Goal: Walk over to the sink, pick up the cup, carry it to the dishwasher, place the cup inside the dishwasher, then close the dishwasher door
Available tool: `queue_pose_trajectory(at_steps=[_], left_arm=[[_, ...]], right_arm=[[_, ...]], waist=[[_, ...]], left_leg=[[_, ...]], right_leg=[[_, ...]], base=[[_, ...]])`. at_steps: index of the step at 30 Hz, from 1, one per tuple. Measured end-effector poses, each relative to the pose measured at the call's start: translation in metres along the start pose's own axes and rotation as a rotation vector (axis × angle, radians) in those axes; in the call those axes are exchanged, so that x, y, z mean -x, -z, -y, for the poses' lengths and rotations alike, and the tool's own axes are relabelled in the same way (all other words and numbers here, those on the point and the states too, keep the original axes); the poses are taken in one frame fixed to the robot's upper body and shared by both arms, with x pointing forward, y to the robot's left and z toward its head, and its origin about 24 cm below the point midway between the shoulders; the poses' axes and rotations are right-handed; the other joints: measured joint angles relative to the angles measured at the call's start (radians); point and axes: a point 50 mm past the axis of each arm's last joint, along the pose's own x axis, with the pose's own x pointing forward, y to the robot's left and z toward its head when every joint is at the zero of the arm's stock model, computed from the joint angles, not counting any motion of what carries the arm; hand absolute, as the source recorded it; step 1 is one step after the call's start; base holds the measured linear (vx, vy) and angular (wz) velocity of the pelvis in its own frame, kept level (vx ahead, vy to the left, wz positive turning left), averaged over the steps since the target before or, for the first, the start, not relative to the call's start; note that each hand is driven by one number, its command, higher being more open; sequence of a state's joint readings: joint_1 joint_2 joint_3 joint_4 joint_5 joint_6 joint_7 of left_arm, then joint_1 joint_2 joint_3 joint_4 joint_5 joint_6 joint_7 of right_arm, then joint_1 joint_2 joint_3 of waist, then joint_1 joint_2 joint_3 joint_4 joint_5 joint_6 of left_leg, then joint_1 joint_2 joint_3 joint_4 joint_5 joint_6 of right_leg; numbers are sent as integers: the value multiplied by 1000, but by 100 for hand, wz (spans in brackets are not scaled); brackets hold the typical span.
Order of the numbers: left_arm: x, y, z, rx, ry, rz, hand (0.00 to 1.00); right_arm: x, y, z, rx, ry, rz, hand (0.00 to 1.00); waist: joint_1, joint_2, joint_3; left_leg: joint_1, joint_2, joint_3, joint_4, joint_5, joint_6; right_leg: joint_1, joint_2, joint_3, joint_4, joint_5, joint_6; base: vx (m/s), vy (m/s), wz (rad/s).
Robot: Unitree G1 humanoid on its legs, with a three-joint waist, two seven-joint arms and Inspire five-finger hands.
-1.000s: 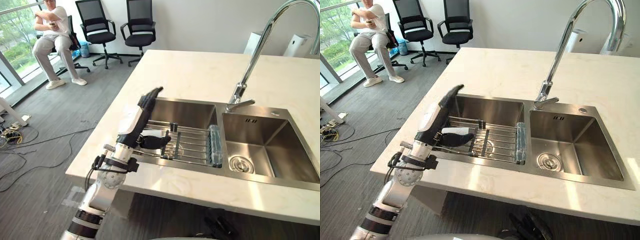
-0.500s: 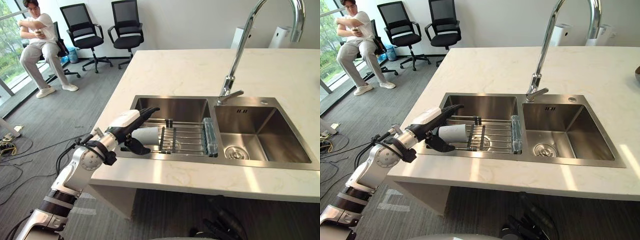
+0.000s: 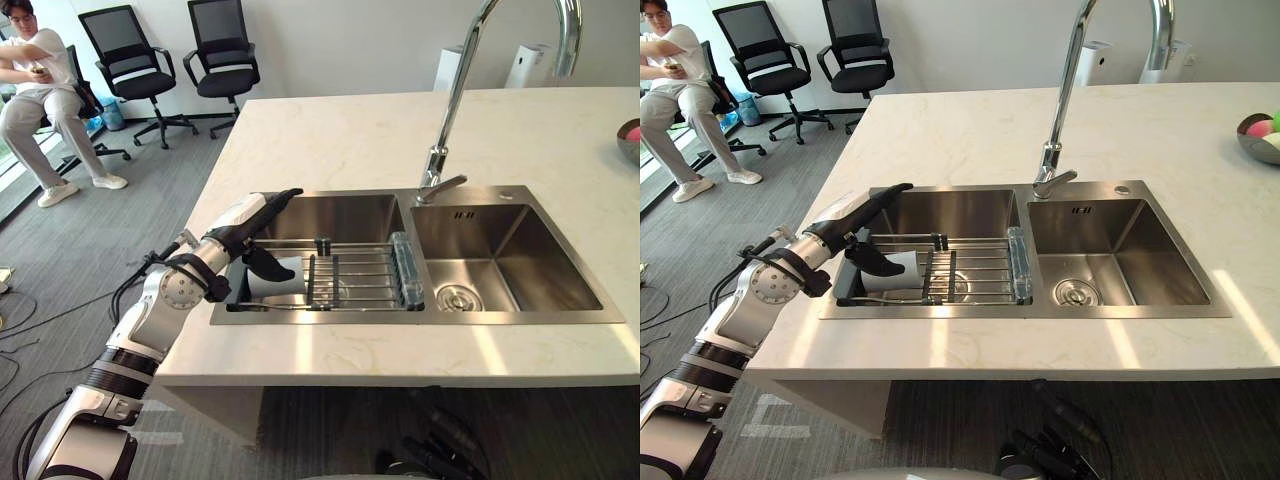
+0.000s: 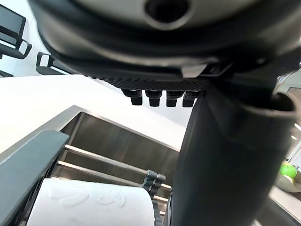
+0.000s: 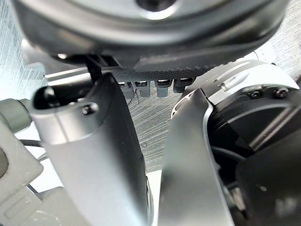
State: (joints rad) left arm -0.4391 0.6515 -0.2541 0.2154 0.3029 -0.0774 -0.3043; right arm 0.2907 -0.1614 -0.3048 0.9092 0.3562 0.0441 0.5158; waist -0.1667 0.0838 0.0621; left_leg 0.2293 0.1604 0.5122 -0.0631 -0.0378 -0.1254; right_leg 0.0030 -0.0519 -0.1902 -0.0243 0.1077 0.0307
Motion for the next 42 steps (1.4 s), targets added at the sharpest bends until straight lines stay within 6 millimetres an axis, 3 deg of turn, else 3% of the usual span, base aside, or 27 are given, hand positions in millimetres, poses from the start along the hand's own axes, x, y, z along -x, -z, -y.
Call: queue_pose_trajectory(at_steps=[6, 13, 22, 42], left_arm=[[-3, 17, 9, 7, 101, -81, 100], [-3, 25, 6, -1, 142, -115, 100], [-2, 30, 15, 3, 221, -143, 100], [-2, 38, 12, -30, 345, -249, 100]], right_arm=[[0, -1, -2, 6, -10, 4, 100], [0, -1, -1, 6, -12, 2, 100], [1, 0, 0, 12, -10, -13, 100], [4, -1, 5, 11, -11, -24, 100]], waist=[[-18, 0, 11], [-25, -1, 13], [-33, 1, 14], [-44, 13, 27]], left_leg=[[11, 0, 22, 0, -5, -3], [12, 1, 25, 0, -7, -5], [16, 2, 52, 2, -14, -9], [14, 3, 53, 6, -17, -11]], right_leg=[[-2, 5, 21, 0, 2, 0], [-4, 8, 26, -1, 2, 0], [-5, 16, 51, -21, 15, -1], [7, 19, 51, -50, 27, -1]], base=[[-25, -14, -10], [-20, -12, -2], [-31, -18, -9], [-26, -10, 0]])
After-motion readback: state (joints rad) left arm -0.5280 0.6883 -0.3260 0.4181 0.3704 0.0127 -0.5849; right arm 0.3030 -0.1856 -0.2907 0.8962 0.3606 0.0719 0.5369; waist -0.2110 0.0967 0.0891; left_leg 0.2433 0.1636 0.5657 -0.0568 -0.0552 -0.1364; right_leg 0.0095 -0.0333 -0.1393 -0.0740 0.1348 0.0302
